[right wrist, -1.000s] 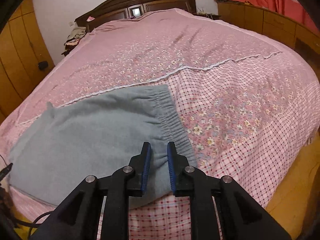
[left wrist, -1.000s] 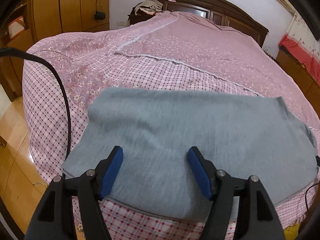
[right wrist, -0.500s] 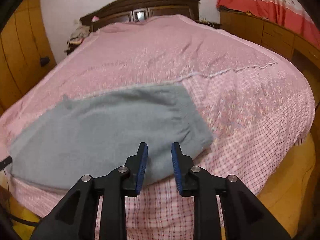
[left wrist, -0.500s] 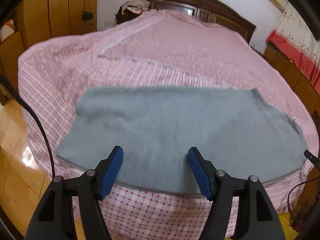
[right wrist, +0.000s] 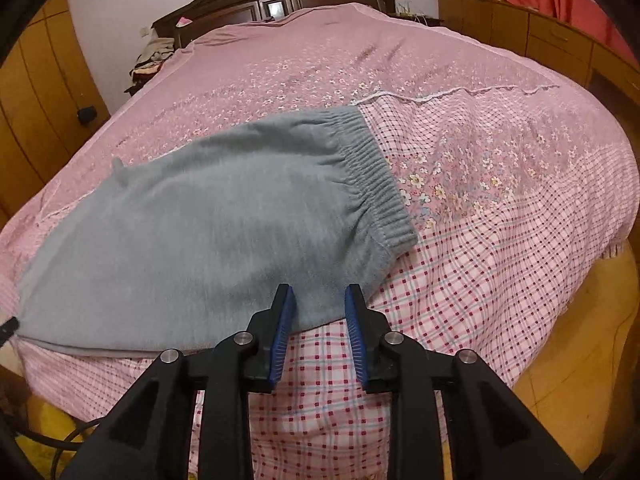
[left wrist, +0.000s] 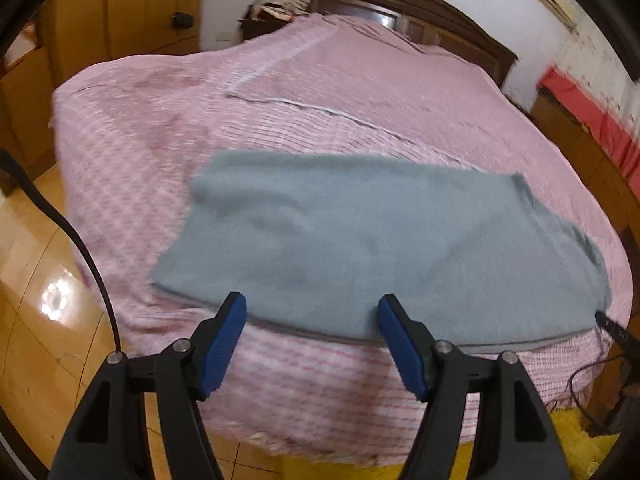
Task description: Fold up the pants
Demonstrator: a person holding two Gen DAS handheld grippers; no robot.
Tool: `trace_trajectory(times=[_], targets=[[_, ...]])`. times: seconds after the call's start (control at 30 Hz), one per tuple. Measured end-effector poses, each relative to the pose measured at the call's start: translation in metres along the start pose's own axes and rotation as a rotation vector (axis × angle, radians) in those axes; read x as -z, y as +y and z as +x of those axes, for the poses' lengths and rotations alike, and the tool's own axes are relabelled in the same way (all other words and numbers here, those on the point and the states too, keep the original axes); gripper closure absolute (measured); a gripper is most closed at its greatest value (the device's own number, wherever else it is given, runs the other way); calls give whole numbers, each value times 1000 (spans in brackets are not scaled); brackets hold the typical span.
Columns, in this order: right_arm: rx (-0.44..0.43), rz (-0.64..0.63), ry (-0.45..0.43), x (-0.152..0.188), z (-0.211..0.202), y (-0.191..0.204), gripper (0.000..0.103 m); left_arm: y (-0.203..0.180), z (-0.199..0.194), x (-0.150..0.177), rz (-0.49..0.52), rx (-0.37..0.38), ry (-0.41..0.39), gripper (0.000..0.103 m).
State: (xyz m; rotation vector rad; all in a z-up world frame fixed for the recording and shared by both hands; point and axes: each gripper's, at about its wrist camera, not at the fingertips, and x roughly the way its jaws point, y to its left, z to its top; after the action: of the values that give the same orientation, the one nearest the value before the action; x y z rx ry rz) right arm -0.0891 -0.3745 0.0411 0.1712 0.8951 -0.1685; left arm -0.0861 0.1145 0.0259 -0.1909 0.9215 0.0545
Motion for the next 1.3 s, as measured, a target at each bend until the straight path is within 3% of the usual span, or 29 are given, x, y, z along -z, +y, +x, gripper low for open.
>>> trace_trajectory(times=[0.13,0.3,0.47,0.8,0.87,0.97,1.17,1.3], targets=[[17,-11,4,1,1,4,75,30,-7,0,-92,-1,-14,31],[21,-3,8,-3,3,8,74,48,0,3,-192,73,23,32],[28,-9,9,-5,4,9,74,41,9,5,-191,131,39,32],[40,-16,6,-3,4,13,74,39,8,4,-179,191,-12,33],[40,-16,6,-3,4,12,74,34,11,6,-152,214,11,33],[43,-18,5,-3,4,12,74,25,24,9,-106,189,69,32],[45,-26,4,-3,4,13,74,44,32,6,-237,264,51,32],[47,-27,-1,-1,4,15,74,52,33,6,-288,261,1,33]])
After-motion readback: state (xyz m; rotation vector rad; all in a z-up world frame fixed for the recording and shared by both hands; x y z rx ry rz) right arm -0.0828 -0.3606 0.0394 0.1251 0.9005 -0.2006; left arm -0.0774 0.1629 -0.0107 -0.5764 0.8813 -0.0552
